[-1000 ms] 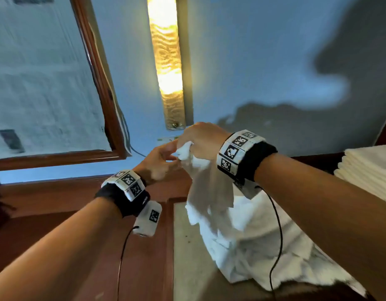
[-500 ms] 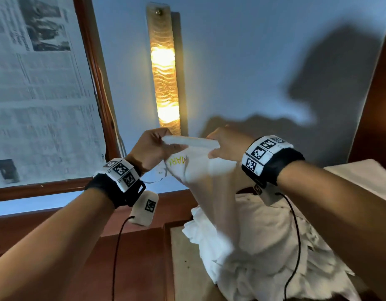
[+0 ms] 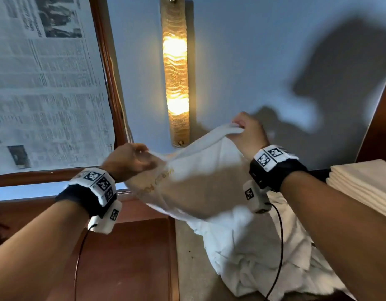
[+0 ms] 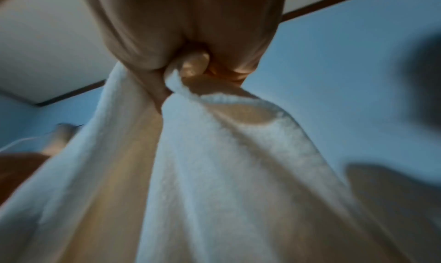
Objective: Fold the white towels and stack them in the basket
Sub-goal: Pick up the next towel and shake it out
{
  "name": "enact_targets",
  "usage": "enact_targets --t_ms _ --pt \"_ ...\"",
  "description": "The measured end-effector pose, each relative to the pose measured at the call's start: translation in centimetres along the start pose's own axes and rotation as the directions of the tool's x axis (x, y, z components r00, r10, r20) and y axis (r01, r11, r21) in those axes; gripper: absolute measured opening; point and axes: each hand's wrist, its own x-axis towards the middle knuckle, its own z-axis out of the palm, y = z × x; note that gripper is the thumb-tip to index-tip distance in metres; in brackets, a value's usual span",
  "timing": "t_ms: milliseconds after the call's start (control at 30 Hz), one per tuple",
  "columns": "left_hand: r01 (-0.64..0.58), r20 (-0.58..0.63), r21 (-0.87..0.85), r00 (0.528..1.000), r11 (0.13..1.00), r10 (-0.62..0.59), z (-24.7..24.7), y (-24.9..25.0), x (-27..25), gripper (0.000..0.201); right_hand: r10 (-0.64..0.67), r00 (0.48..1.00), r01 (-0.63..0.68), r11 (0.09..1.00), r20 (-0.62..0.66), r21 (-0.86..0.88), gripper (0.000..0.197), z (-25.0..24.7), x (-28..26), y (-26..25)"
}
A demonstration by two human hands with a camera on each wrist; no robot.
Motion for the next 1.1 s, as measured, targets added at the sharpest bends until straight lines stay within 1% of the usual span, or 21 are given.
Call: enact_targets --t_ms 67,100,167,200,267,333,400,433,467,500,533,567,633,667,767,833,900,967,1000,1033,1100 --pt "0.027 0.161 -0.054 0.987 0.998 -0.018 1.6 0.7 -0.8 0.091 -0.133 0.97 0.14 0.99 0.203 -0.02 0.019 1.9 -0.2 -3.1" --pt "0.04 0.219 -0.144 0.976 0.989 -0.008 2.5 1.7 -1.1 0.091 -0.167 0.934 0.193 0.98 0.315 -0.05 0.022 2.9 -0.4 -4.5" --pt "0.05 0.253 -0.374 0.966 0.926 0.05 4.8 3.9 -1.4 0.062 -0.21 0.854 0.287 0.953 0.476 -0.095 0.026 4.8 -0.9 -6.4" --pt "0.032 0.203 -0.421 0.977 0.906 0.06 5.8 4.6 -1.4 0.046 -0.233 0.831 0.327 0.939 0.506 -0.106 0.027 5.6 -1.1 -6.9" --pt "-0.001 0.063 -0.429 0.998 0.903 0.031 7.0 4.7 -1.2 0.034 -0.27 0.823 0.373 0.92 0.499 -0.118 0.028 6.4 -1.2 -6.9" --pt "0.0 -0.02 -0.474 1.0 0.88 -0.01 7.1 3.7 -1.0 0.026 -0.269 0.847 0.354 0.929 0.459 -0.109 0.032 6.8 -1.0 -5.8" --pt "-0.006 -0.046 -0.501 0.999 0.866 -0.02 6.6 2.3 -0.7 0.023 -0.189 0.881 0.263 0.958 0.434 -0.116 0.033 7.0 -0.7 -4.4" --pt "-0.001 -0.05 -0.489 0.998 0.873 -0.026 6.2 1.8 -0.7 0.022 -0.135 0.893 0.202 0.973 0.429 -0.113 0.029 7.2 -0.6 -3.3" --pt "0.005 -0.06 -0.478 0.997 0.878 -0.038 5.8 1.0 -0.5 0.022 -0.079 0.894 0.152 0.979 0.442 -0.134 0.018 7.3 -0.4 -2.1" --pt "0.023 -0.061 -0.466 0.996 0.884 -0.058 5.4 0.4 -0.5 0.023 -0.021 0.892 0.109 0.979 0.452 -0.17 0.014 7.5 -0.2 -1.1" --pt "0.036 -0.054 -0.462 0.996 0.886 -0.069 5.2 -0.2 -0.5 0.025 0.035 0.894 0.067 0.975 0.447 -0.211 0.026 7.7 -0.2 -0.2" --pt "0.058 -0.044 -0.453 0.995 0.89 -0.087 5.1 -0.6 -0.4 0.029 0.06 0.894 0.042 0.976 0.443 -0.215 0.03 8.2 0.0 0.6" --pt "0.081 -0.027 -0.435 0.994 0.897 -0.103 5.5 -0.8 -0.1 0.039 0.024 0.909 0.04 0.989 0.416 -0.144 0.021 9.5 0.5 0.9" --pt "0.088 -0.029 -0.427 0.993 0.9 -0.111 5.9 -0.8 0.3 0.04 -0.008 0.909 0.053 0.994 0.417 -0.098 0.015 10.4 0.8 0.8" --pt "0.084 -0.088 -0.477 0.986 0.875 -0.143 6.4 0.1 1.5 0.02 -0.131 0.892 0.129 0.991 0.433 0.035 0.011 12.8 1.7 0.1" --pt "0.055 -0.193 -0.508 0.965 0.859 -0.176 5.9 0.0 2.1 0.02 -0.195 0.889 0.164 0.98 0.414 0.11 0.018 13.5 2.2 0.0" --pt "0.005 -0.266 -0.486 0.952 0.874 -0.153 5.2 -0.6 2.5 0.022 -0.207 0.899 0.165 0.976 0.386 0.14 0.01 13.9 2.4 0.7" --pt "-0.002 -0.279 -0.471 0.949 0.882 -0.147 4.7 -1.2 2.8 0.023 -0.18 0.89 0.145 0.983 0.42 0.112 0.002 14.4 2.0 1.6" --pt "-0.001 -0.285 -0.476 0.946 0.879 -0.153 4.5 -1.4 3.0 0.026 -0.171 0.866 0.153 0.985 0.469 0.076 0.005 14.7 1.5 2.2" --pt "-0.011 -0.297 -0.48 0.943 0.877 -0.151 4.3 -1.5 3.1 0.029 -0.165 0.822 0.183 0.983 0.546 0.022 0.008 15.0 0.8 2.8" --pt "-0.043 -0.34 -0.473 0.93 0.88 -0.137 3.7 -1.9 3.3 0.029 -0.111 0.685 0.314 0.937 0.72 -0.155 0.014 15.6 -1.1 4.3"
